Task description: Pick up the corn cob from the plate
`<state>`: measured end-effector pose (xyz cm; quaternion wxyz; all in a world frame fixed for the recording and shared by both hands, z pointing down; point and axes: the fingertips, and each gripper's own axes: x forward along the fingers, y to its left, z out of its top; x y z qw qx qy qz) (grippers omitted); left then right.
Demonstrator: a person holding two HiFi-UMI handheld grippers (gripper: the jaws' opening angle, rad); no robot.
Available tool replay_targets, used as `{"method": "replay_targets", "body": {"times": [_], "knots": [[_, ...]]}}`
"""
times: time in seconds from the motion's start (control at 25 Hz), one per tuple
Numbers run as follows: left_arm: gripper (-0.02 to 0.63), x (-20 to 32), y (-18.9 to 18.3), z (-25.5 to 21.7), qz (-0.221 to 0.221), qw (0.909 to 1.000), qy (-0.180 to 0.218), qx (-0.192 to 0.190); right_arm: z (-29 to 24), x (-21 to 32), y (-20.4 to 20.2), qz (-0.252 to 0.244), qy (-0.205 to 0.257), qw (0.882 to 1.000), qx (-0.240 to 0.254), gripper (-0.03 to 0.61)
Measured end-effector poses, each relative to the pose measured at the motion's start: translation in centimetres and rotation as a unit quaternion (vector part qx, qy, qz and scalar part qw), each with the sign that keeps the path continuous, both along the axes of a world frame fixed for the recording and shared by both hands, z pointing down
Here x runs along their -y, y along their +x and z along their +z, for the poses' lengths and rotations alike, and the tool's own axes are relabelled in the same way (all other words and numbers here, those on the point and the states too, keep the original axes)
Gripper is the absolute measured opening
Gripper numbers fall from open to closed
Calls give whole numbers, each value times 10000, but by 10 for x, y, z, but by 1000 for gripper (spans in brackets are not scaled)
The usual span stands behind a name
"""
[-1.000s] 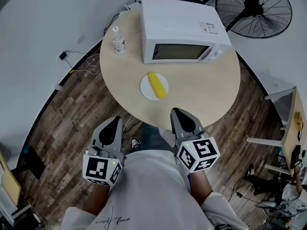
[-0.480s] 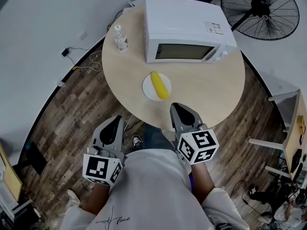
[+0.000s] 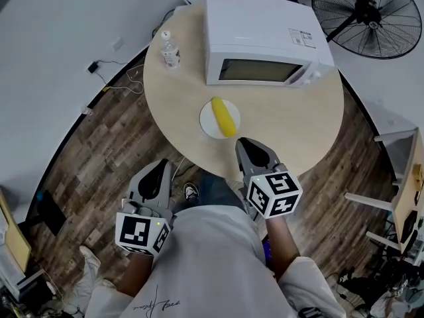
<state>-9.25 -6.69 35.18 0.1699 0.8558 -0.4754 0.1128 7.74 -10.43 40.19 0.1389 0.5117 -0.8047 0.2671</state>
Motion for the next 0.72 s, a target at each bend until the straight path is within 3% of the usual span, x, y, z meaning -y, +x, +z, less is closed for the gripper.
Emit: {"method": "replay_targets", "body": {"times": [0.72], "knots": [[-3, 19, -2, 17, -113, 9996, -245, 32, 49, 42, 1, -253, -509, 9983, -114, 44]]}}
